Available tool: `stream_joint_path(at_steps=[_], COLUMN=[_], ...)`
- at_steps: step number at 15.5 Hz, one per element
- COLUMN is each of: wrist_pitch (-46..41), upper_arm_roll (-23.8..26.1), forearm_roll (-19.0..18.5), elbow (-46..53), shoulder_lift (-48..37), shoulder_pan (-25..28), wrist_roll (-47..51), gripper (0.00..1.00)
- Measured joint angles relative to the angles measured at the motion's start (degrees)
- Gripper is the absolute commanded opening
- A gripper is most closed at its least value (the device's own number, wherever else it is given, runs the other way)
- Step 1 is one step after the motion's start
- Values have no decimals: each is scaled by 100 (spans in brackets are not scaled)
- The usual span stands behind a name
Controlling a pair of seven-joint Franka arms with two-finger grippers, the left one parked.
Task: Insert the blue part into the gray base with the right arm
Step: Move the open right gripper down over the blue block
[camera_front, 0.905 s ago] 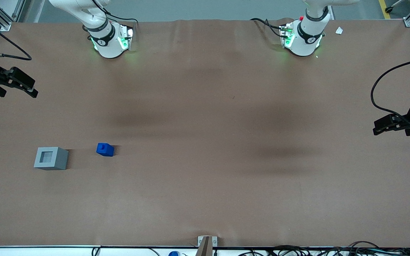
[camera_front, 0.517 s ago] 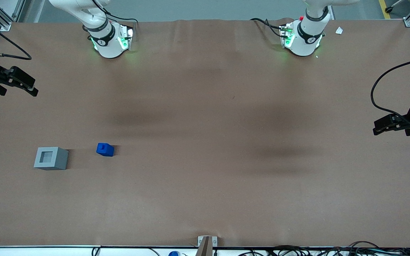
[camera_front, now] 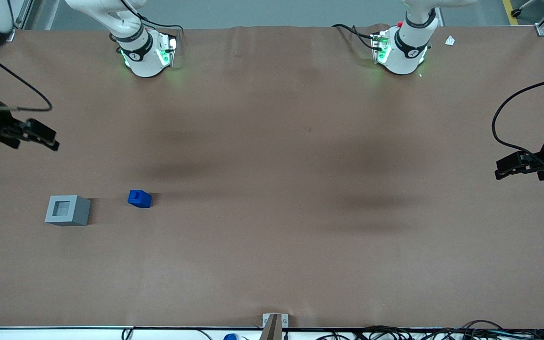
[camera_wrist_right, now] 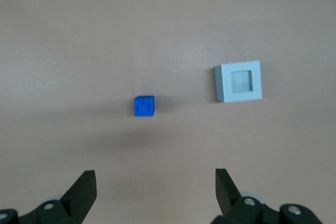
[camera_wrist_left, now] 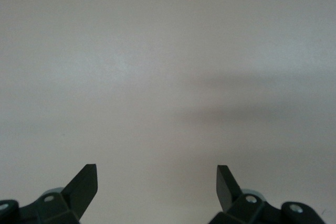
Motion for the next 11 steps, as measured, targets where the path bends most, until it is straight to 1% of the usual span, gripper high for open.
stream_joint_path(at_steps=[4, 8, 11], wrist_pitch=[613, 1037, 1662], upper_arm_roll=[27, 33, 33], forearm_roll=[1, 3, 3], elbow=[-25, -55, -253], shoulder_lift=[588, 1025, 1308], shoulder_pan=[173, 379, 481], wrist_roll=[0, 5, 10], gripper=[100, 100, 100])
